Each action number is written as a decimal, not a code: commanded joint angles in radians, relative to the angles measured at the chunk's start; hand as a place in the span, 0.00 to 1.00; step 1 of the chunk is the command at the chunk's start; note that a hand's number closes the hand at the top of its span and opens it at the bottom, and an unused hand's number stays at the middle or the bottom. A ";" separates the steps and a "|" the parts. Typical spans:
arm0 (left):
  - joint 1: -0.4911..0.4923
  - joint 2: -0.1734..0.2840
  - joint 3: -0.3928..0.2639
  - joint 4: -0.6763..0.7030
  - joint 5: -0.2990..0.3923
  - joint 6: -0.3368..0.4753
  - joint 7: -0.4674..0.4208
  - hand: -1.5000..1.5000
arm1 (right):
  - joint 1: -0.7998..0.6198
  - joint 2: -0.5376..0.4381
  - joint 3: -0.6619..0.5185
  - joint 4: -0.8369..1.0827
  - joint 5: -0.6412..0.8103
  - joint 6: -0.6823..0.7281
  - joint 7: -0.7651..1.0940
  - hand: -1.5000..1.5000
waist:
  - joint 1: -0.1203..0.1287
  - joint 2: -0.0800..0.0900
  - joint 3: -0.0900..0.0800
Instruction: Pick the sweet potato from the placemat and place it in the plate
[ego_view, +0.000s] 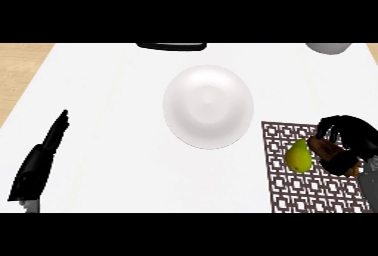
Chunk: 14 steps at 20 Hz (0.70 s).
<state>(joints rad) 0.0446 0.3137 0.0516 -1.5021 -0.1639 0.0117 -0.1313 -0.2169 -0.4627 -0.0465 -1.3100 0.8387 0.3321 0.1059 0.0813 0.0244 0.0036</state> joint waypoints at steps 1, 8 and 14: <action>-0.019 0.009 -0.002 0.003 -0.001 -0.013 -0.012 0.50 | -0.191 -0.086 -0.012 0.186 -0.017 0.017 -0.186 1.00 | 0.035 0.009 0.003; -0.025 0.001 0.001 0.008 -0.003 -0.007 0.017 0.50 | -0.376 -0.104 -0.090 0.476 0.017 -0.258 -0.409 1.00 | 0.011 0.004 0.003; -0.015 0.008 0.035 0.038 0.005 0.000 -0.006 0.50 | -0.541 -0.137 -0.180 0.544 -0.064 -0.342 -0.594 1.00 | -0.027 -0.010 -0.001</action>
<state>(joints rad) 0.0158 0.3116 0.0619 -1.4772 -0.1689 0.0129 -0.1206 -0.6622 -0.5744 -0.1752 -0.8245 0.8239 0.0264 -0.3675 0.0719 0.0224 0.0046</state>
